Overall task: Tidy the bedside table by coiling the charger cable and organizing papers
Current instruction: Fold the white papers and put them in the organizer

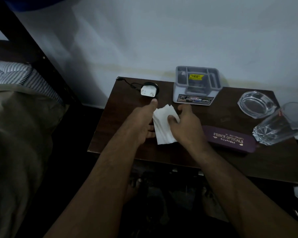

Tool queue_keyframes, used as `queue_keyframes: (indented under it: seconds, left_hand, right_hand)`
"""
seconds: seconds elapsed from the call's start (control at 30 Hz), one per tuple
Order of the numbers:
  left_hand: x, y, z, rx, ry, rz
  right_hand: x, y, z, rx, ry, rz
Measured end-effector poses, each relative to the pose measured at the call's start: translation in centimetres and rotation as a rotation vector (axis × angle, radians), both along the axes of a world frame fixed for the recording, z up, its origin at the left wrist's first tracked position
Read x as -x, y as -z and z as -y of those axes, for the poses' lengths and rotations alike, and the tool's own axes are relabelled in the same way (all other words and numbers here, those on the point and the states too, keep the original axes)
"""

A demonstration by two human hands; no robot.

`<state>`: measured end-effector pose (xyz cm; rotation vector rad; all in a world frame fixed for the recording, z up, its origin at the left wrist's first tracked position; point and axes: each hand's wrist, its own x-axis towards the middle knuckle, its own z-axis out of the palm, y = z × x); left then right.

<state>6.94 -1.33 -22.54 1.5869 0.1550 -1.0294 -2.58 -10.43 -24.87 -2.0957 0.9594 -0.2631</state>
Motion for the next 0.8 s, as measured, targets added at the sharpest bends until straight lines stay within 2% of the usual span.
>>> queue_keyframes:
  seconds: [0.13, 0.3, 0.4, 0.6, 0.8]
  left_hand:
    - [0.8, 0.0, 0.9, 0.013, -0.048, 0.005]
    - [1.2, 0.3, 2.2, -0.142, -0.084, 0.137]
    - [1.2, 0.4, 2.0, -0.198, -0.072, 0.133]
    - [1.7, 0.4, 1.6, -0.182, -0.056, 0.073]
    - [1.6, 0.5, 1.4, -0.206, 0.006, 0.141]
  right_hand:
    - [-0.2, -0.3, -0.4, 0.042, -0.096, -0.233]
    - [0.3, -0.5, -1.2, 0.182, -0.140, -0.362]
    - [0.5, -0.5, -1.3, 0.216, -0.133, -0.402]
    - [0.7, -0.6, -1.0, 0.177, -0.142, -0.408]
    - [1.3, -0.8, -1.4, 0.249, -0.173, -0.450]
